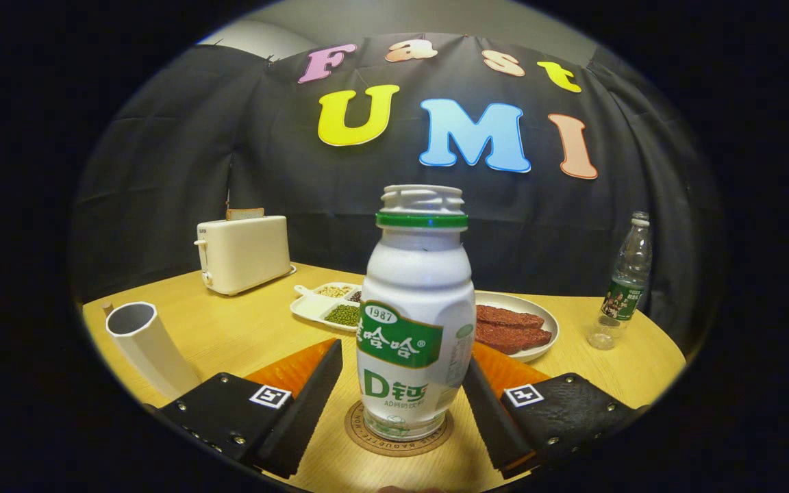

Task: Take the bottle from table, then pour the juice into the cup, finally place the bottle on the coaster

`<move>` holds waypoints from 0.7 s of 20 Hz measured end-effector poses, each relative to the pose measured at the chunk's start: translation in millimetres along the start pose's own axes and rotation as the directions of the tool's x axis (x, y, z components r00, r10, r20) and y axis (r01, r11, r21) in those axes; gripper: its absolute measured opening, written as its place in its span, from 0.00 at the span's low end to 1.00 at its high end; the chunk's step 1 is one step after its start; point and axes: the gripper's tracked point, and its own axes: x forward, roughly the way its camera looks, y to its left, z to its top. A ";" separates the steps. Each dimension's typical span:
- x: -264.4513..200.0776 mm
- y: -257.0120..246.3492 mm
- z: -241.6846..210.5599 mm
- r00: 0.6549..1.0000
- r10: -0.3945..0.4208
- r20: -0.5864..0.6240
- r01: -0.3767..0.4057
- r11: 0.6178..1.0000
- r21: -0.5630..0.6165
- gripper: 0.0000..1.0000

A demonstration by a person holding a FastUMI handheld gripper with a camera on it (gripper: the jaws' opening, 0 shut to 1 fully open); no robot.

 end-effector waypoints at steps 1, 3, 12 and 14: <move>-1.6 -1.2 1.6 1.000 -0.008 0.010 0.008 1.000 -0.003 0.98; -6.6 -5.1 6.1 0.999 -0.041 0.023 0.041 0.999 -0.005 0.98; -96.0 -12.9 70.0 0.982 -0.128 0.140 0.122 0.991 0.054 0.97; -123.0 -10.8 98.4 0.977 -0.134 0.167 0.120 0.988 0.095 0.97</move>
